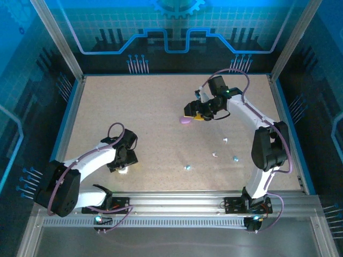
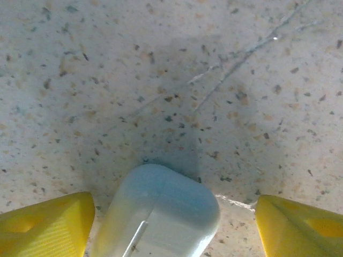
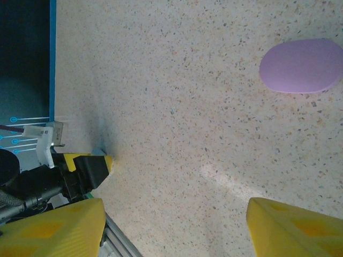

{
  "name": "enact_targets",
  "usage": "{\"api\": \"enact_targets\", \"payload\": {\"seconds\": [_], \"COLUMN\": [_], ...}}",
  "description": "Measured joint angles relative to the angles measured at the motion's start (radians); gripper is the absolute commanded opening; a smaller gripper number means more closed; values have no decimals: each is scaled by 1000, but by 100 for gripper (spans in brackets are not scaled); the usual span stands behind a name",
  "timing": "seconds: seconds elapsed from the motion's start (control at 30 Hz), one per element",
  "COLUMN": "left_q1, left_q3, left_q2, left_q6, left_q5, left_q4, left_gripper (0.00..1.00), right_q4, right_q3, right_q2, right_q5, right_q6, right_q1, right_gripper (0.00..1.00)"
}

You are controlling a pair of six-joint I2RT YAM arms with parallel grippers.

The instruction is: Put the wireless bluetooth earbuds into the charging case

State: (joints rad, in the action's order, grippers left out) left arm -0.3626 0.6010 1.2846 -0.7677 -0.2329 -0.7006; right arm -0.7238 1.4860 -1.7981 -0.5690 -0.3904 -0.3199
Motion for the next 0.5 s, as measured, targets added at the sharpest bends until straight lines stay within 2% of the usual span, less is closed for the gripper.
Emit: {"api": "enact_targets", "payload": {"seconds": [0.13, 0.33, 0.5], "left_q1": [0, 0, -2], "left_q3": [0, -13, -16], "left_q2": [-3, -43, -46], "left_q6": [15, 15, 15], "left_q5": [37, 82, 100], "left_q4": [0, -1, -3], "left_gripper": [65, 66, 63], "right_q4": [-3, -3, -10], "right_q3": [0, -2, -2], "right_q2": [0, 0, 0], "right_q5": [0, 0, 0], "right_q6": [0, 0, 0], "right_q1": [0, -1, -1], "right_gripper": [71, 71, 71]}}
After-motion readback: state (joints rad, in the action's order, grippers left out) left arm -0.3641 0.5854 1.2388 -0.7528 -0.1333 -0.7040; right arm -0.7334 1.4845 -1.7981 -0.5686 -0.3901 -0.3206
